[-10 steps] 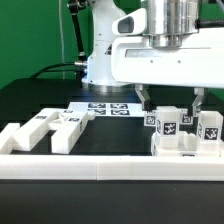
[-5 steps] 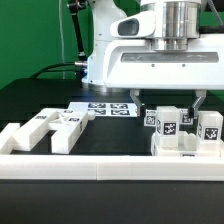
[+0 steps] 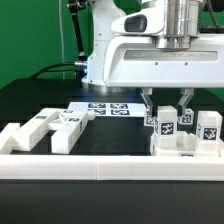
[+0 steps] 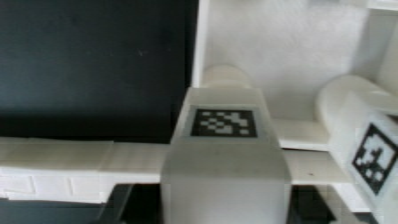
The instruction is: Assemble chair
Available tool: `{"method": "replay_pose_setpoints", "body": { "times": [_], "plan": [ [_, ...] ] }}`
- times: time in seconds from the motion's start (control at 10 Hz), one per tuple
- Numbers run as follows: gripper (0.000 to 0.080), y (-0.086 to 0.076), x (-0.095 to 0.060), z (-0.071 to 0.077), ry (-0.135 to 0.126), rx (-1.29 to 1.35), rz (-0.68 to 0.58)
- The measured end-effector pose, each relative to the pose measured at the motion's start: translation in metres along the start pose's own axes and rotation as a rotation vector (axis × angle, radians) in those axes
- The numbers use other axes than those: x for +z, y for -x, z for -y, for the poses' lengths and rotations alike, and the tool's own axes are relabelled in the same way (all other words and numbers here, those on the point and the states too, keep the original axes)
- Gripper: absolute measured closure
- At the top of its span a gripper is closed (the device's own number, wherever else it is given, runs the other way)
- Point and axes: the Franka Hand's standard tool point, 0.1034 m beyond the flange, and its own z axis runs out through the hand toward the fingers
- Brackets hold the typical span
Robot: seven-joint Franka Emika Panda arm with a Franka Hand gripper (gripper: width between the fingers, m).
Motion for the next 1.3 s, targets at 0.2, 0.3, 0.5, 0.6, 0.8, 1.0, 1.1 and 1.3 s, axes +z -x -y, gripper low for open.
{"method": "replay_pose_setpoints", "body": {
  "times": [0.2, 0.3, 0.5, 0.6, 0.8, 1.0, 1.1, 1.3],
  "plan": [
    [0.0507, 0.0, 0.0, 0.0, 0.0, 0.026, 0.0],
    [0.0507, 0.0, 0.0, 0.0, -0.001, 0.057, 0.0],
    [0.0507, 0.0, 0.0, 0.0, -0.002, 0.221, 0.0],
    [0.0507, 0.0, 0.0, 0.001, -0.007, 0.307, 0.0],
    [0.0507, 0.001, 0.0, 0.0, -0.017, 0.561, 0.001],
    [0.0507, 0.002, 0.001, 0.006, -0.025, 0.858, 0.009],
    [0.0507, 0.002, 0.001, 0.007, -0.025, 0.944, 0.012],
    [0.0507, 0.002, 0.001, 0.011, -0.021, 1.175, 0.013]
  ]
}}
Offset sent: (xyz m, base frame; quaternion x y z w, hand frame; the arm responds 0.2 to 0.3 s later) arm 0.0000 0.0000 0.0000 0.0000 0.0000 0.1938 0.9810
